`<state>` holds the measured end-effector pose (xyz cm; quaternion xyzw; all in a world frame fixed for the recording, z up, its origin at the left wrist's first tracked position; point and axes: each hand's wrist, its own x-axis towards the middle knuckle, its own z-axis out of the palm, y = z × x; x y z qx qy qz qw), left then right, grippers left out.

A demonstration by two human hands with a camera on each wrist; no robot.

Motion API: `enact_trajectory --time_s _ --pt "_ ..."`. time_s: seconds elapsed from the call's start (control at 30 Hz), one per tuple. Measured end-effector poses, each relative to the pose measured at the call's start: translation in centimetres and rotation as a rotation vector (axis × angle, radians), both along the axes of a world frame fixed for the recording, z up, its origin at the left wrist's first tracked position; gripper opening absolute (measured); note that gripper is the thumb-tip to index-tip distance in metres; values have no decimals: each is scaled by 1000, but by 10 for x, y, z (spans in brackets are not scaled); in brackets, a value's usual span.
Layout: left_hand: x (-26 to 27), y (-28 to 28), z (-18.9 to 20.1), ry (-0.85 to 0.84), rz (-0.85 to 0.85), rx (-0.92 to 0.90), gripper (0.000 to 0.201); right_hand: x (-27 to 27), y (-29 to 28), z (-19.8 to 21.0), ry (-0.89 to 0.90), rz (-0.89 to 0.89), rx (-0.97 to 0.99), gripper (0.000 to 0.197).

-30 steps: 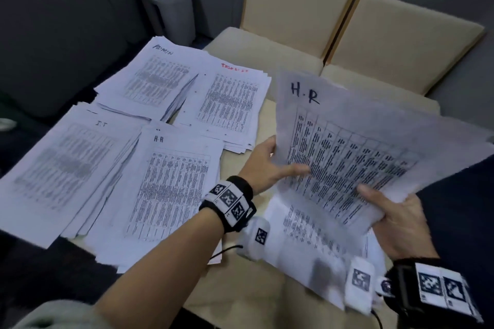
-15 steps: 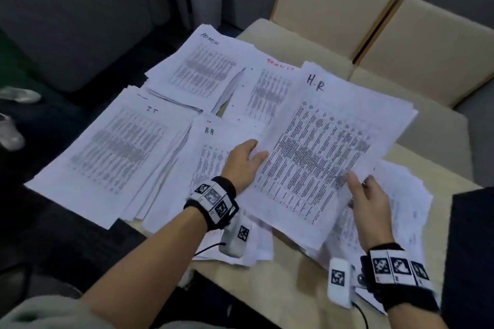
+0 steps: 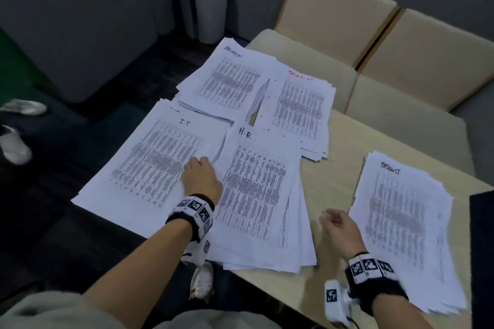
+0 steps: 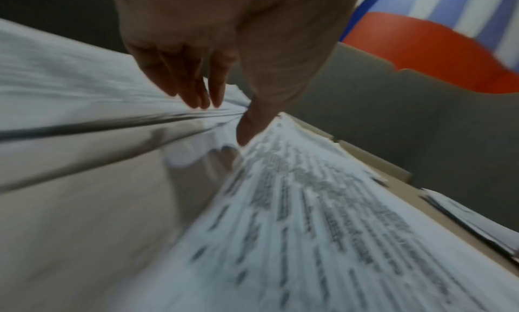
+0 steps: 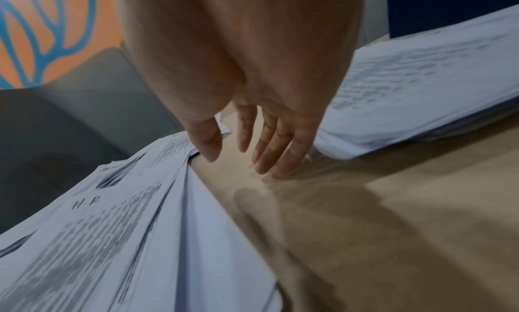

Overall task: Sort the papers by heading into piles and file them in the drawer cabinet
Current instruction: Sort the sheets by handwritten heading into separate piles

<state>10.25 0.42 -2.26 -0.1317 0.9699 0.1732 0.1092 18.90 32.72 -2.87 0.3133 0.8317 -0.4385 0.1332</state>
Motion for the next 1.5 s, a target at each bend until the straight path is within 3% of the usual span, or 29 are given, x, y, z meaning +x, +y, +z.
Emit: enact_trajectory --time_s 0.17,0.33,0.47,0.6,0.8,1.0,1.13,1.23,1.27,1.37,1.43,1.5 --pt "-25 65 25 198 -265 175 27 22 36 23 106 -200 -46 16" --pt "-29 180 46 10 -592 409 13 52 103 38 168 -371 25 10" --pt "-19 264 40 -147 -719 376 25 60 164 29 56 -349 101 12" --pt "-6 323 20 -141 -560 387 42 52 218 18 13 -375 170 35" --pt "10 365 -4 -127 -365 359 41 24 260 4 -28 -380 68 56" --pt "14 370 -5 -51 -200 435 31 16 268 -1 102 -402 123 29" --pt "5 368 -6 -116 -128 423 28 28 276 1 138 -323 135 44" --pt "-2 365 -8 -145 -139 381 24 41 287 8 167 -425 212 26" --pt "-4 364 -8 -150 -139 383 24 45 290 10 203 -479 181 17" --pt "-9 358 -7 -144 -153 410 28 54 294 17 295 -631 -184 38" --pt "-12 353 -7 -121 -166 443 29 59 294 21 216 -612 -350 34" --pt "-15 349 -5 -82 -197 424 25 62 294 23 95 -562 -380 25"
